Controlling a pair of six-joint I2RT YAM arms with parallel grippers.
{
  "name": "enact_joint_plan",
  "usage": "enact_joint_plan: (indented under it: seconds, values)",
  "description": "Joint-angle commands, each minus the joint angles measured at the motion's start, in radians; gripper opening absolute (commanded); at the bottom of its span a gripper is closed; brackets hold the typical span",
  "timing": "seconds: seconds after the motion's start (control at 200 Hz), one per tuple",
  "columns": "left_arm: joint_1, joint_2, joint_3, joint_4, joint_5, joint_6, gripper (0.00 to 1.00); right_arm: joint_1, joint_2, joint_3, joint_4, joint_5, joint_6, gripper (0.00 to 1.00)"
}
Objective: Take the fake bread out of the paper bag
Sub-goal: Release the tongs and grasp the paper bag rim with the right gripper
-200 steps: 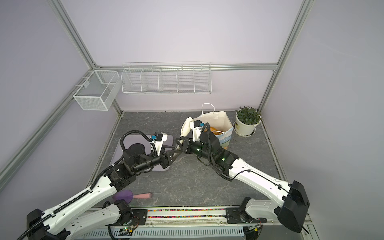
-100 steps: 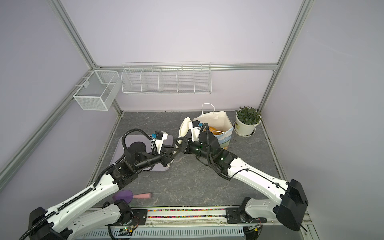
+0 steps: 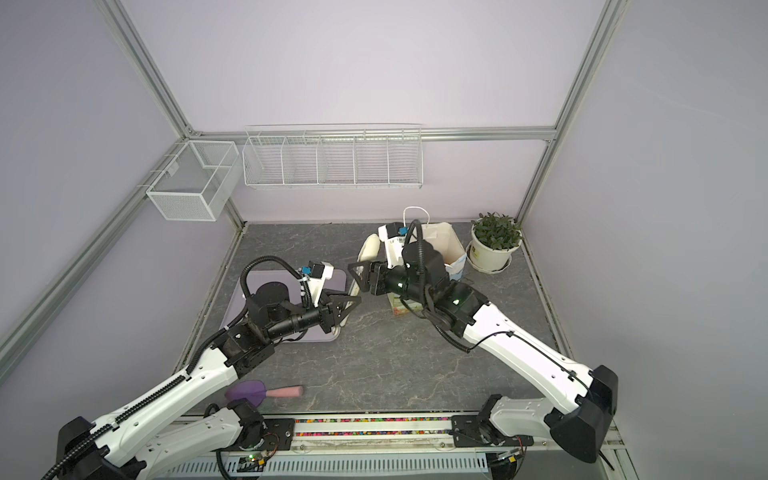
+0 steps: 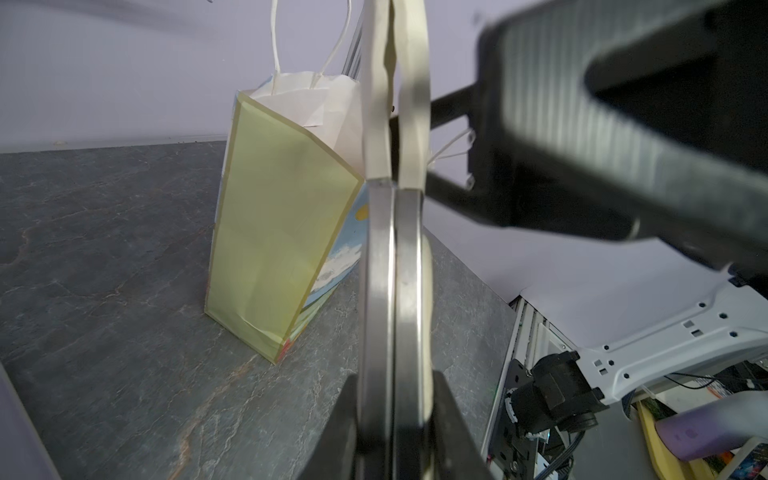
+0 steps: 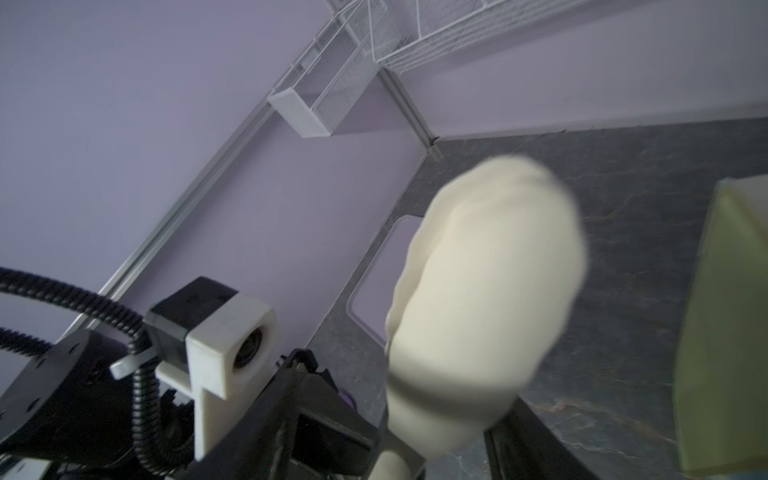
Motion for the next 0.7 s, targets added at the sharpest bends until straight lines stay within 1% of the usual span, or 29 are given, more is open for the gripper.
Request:
enact_joint_plan:
  seconds: [0.0, 0.055, 0.11, 0.165, 0.21, 0.28, 0.335, 0.43, 0.47, 0.505, 0.59, 0.695]
  values:
    - [0.008, -0.004, 0.024, -0.066, 0.012, 0.015, 0.0, -0.092, -0.069, 0.144, -0.29, 0.074, -0.309, 0.79]
    - [0.008, 0.009, 0.036, -0.086, 0.02, 0.03, 0.0, -0.155, -0.055, 0.219, -0.392, 0.073, -0.412, 0.81]
    - [0.008, 0.031, 0.052, -0.105, 0.033, 0.041, 0.0, -0.226, -0.023, 0.297, -0.492, 0.098, -0.499, 0.82]
    - [0.008, 0.06, 0.074, -0.13, 0.047, 0.049, 0.0, -0.306, 0.021, 0.371, -0.572, 0.14, -0.564, 0.82]
    - [0.008, 0.085, 0.09, -0.145, 0.06, 0.056, 0.0, -0.385, 0.066, 0.417, -0.616, 0.134, -0.609, 0.82]
    - [0.008, 0.123, 0.105, -0.157, 0.084, 0.064, 0.0, -0.492, 0.141, 0.491, -0.684, 0.062, -0.663, 0.83]
    - [0.008, 0.147, 0.113, -0.165, 0.097, 0.069, 0.0, -0.572, 0.202, 0.538, -0.724, -0.017, -0.69, 0.83]
    - [0.008, 0.187, 0.12, -0.167, 0.134, 0.08, 0.0, -0.69, 0.284, 0.591, -0.756, -0.191, -0.745, 0.83]
    - [0.008, 0.204, 0.125, -0.168, 0.151, 0.086, 0.0, -0.718, 0.314, 0.608, -0.764, -0.252, -0.766, 0.84]
    - [0.008, 0.218, 0.131, -0.172, 0.165, 0.09, 0.0, -0.736, 0.339, 0.62, -0.766, -0.281, -0.782, 0.85]
    - [0.008, 0.252, 0.141, -0.164, 0.205, 0.084, 0.0, -0.761, 0.396, 0.641, -0.765, -0.317, -0.816, 0.86]
    - [0.008, 0.29, 0.144, -0.139, 0.255, 0.063, 0.0, -0.766, 0.491, 0.711, -0.816, -0.345, -0.878, 0.88]
